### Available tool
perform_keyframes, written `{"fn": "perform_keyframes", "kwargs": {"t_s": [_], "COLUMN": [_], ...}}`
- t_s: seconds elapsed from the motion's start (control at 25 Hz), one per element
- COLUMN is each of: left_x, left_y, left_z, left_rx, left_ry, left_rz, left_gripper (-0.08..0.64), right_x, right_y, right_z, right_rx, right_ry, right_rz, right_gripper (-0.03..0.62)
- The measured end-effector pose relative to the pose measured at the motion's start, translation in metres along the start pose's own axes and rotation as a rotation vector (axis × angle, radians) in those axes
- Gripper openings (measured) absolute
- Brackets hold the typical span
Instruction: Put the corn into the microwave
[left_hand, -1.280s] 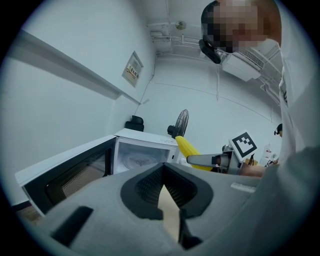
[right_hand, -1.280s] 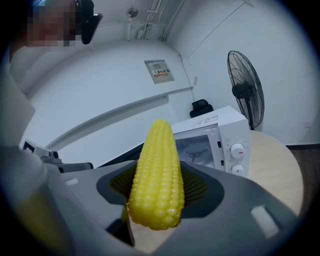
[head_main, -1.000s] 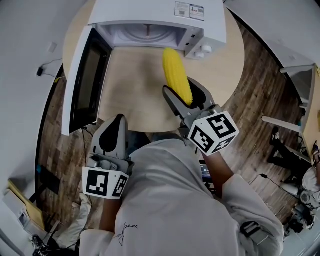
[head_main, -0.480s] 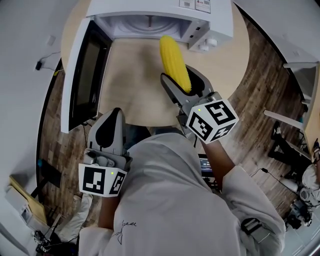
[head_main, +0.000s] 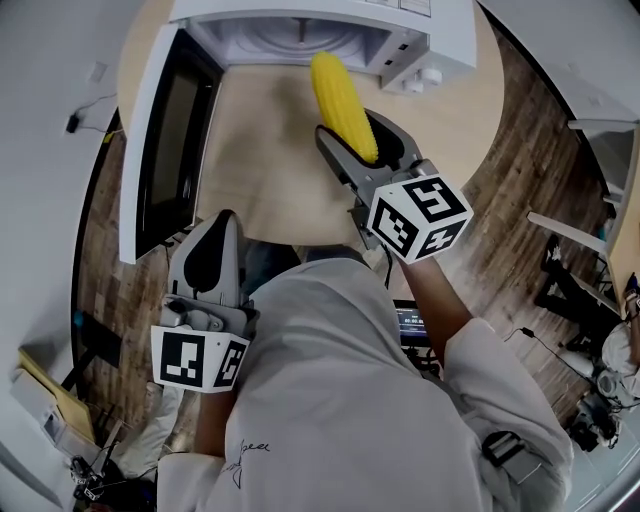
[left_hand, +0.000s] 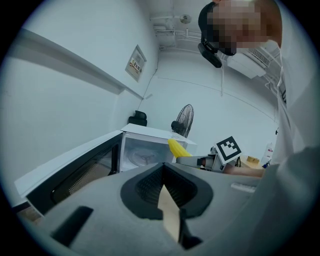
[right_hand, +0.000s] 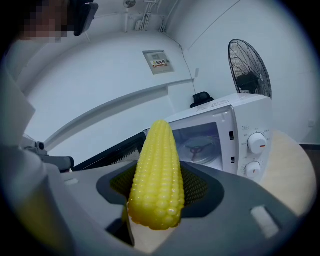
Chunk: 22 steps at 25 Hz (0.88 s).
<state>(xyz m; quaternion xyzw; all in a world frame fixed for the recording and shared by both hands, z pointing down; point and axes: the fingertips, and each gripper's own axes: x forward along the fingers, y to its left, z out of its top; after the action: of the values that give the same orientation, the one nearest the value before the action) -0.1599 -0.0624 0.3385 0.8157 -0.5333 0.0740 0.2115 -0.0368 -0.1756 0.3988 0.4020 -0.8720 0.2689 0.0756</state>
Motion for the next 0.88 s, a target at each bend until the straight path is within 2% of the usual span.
{"fn": "perform_keyframes", "kwargs": {"t_s": [0.88], "left_x": [-0.012], "left_y": [0.023], "left_z": [-0.006], "left_rx": [-0.007], "left_ry": [0.015], "left_rz": [0.027], "left_gripper": [-0.008], "right_x": [0.049], "right_y": [-0.009], "right_z": [-0.012], "right_rx": [0.011], "right_ry": [0.024], "right_rz": [-0.041], "right_gripper": [0.262]}}
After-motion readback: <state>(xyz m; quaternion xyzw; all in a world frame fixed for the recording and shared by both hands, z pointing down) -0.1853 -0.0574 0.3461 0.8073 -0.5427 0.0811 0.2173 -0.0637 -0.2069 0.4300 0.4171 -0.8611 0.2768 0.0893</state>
